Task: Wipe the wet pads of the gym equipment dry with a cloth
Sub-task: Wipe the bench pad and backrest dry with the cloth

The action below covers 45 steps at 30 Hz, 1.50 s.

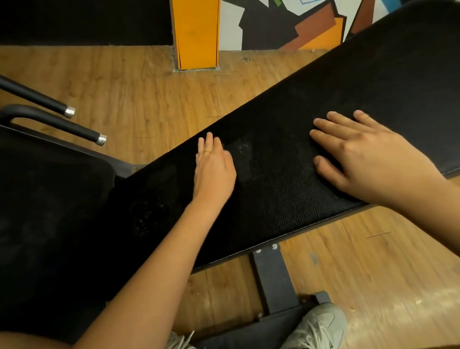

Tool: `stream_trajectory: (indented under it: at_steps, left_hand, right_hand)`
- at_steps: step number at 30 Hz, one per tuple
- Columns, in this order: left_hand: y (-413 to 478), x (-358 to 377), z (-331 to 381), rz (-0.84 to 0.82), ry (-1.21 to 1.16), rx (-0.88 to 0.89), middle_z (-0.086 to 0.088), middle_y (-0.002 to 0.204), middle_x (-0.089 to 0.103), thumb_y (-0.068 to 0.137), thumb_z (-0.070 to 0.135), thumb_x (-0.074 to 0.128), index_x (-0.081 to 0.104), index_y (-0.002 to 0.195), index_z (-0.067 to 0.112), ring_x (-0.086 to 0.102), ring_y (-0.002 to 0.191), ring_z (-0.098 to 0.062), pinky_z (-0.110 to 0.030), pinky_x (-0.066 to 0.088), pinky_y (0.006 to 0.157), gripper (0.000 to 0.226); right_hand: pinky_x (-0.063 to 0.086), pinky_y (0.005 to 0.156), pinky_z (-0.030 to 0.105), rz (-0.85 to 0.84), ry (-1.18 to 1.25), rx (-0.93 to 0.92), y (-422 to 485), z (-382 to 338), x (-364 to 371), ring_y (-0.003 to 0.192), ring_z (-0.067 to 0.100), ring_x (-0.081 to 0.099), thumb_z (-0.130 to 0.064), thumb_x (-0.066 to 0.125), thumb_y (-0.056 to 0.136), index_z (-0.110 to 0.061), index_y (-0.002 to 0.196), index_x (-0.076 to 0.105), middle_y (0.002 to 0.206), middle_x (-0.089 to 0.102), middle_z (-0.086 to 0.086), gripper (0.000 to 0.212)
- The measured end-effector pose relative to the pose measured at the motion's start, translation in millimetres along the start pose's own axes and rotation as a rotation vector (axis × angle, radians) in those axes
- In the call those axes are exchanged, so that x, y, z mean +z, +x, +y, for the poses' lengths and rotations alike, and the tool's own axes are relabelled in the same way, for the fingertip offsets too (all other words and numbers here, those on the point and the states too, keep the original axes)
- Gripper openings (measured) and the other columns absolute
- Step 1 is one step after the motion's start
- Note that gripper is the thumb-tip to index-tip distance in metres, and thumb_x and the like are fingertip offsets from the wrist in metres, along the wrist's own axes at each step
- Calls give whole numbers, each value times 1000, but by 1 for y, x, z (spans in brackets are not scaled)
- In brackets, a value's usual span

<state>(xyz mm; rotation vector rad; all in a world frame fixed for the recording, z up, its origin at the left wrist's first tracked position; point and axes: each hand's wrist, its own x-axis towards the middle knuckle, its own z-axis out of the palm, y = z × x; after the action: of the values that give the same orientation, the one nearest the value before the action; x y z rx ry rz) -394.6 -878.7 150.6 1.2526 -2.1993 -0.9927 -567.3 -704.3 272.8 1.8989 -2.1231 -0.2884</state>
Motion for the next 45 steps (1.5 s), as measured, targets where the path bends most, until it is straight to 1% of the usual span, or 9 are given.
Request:
stream_trajectory:
  at_steps: [5, 9, 13, 20, 23, 26, 32, 38, 45]
  left_hand:
    - [4, -1, -4, -24, 80, 69, -11, 169, 5, 111, 23, 27, 18, 159, 5, -1, 156, -20, -39, 10, 127, 52]
    - [-49, 3, -4, -6, 62, 102, -4, 169, 10, 110, 25, 28, 16, 160, 10, 3, 156, -13, -23, 5, 119, 54]
    - [-98, 7, -8, 1, 48, 124, 3, 169, 10, 107, 35, 23, 17, 161, 14, 1, 155, -7, -17, 3, 118, 58]
    - [-54, 8, 4, 26, 78, 32, -3, 170, 4, 111, 26, 28, 17, 160, 9, 4, 156, -15, -22, 8, 118, 54]
    - [-8, 4, 9, 9, 70, -6, -7, 170, 6, 111, 25, 26, 18, 159, 6, 4, 156, -19, -33, 13, 123, 53]
    - [15, 2, 12, 13, 74, -6, -7, 169, 13, 111, 24, 26, 24, 158, 6, 7, 156, -19, -36, 14, 124, 51]
    - [-41, 3, 11, 10, 54, 66, -4, 168, 17, 110, 22, 30, 24, 159, 9, 10, 155, -14, -24, 10, 119, 51]
    - [-114, 9, 17, 16, 11, 57, 5, 169, 8, 110, 27, 29, 16, 161, 16, 4, 154, -6, -16, 3, 117, 54]
    - [-106, 21, 57, 24, -87, 4, 0, 170, 0, 110, 21, 29, 11, 160, 11, -3, 155, -10, -24, 3, 123, 54]
  right_hand:
    - [30, 118, 55, -13, 4, 3, 0, -1, -2, 144, 32, 41, -48, 27, 98, -6, 143, 53, 150, 50, 15, 67]
    - [29, 118, 54, -25, -4, -1, 0, -1, -3, 145, 31, 40, -47, 27, 99, -7, 144, 53, 151, 50, 14, 66]
    - [32, 116, 54, -8, -9, -3, 1, -2, -2, 143, 33, 43, -45, 31, 98, -6, 141, 55, 148, 52, 15, 63]
    - [32, 117, 54, -5, -3, 9, 0, -2, -2, 143, 32, 43, -46, 28, 98, -7, 141, 56, 149, 52, 14, 65]
    - [32, 116, 53, -8, -11, 4, 0, -2, -2, 142, 32, 43, -46, 29, 99, -7, 141, 56, 148, 52, 14, 64]
    - [32, 117, 53, -16, -10, 8, 0, -3, -4, 143, 32, 43, -47, 28, 99, -7, 142, 56, 149, 52, 14, 65]
    - [32, 117, 53, -32, -15, 3, 0, -3, -5, 143, 32, 43, -47, 27, 99, -7, 142, 55, 149, 52, 14, 66]
    - [30, 117, 53, -41, -7, 2, 1, -2, -4, 144, 32, 41, -48, 26, 99, -8, 143, 54, 150, 51, 14, 66]
    - [29, 118, 51, -38, 15, 2, 1, -1, -7, 145, 30, 40, -49, 27, 98, -10, 145, 53, 151, 50, 12, 66]
